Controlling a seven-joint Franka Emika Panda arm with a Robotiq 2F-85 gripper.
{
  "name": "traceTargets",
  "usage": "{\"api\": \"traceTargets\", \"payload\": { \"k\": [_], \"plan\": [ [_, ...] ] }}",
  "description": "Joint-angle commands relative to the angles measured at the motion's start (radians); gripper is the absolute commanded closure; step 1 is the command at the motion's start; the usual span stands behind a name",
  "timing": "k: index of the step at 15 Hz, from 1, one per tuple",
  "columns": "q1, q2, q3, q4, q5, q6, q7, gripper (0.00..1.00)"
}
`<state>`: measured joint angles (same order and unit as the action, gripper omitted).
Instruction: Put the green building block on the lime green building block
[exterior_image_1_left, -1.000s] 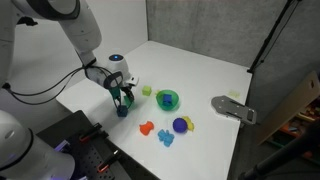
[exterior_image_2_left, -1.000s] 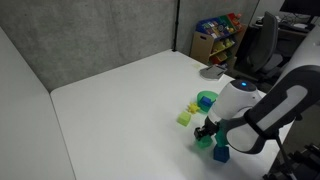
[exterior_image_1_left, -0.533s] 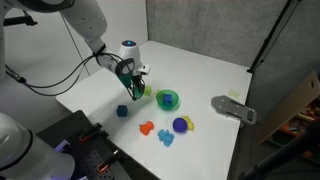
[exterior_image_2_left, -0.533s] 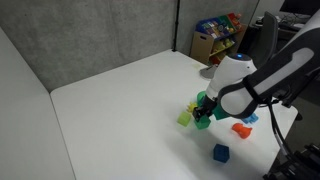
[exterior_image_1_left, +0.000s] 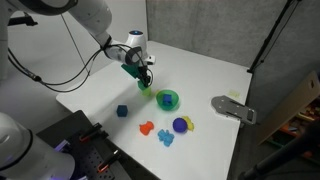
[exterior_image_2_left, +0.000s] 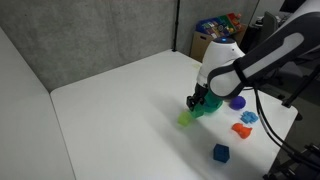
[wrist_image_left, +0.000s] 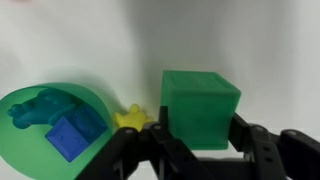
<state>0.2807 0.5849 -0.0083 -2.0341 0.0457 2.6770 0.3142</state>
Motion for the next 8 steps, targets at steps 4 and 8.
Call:
{"api": "traceTargets", "payload": {
  "k": [4,8],
  "plan": [
    [0.003,0.154,0.000,0.205,-0.030,-0.078,0.003,0.69],
    [-0.004,0.203,0.012,0.265,-0.020,-0.093,-0.010,0.32]
  ]
}}
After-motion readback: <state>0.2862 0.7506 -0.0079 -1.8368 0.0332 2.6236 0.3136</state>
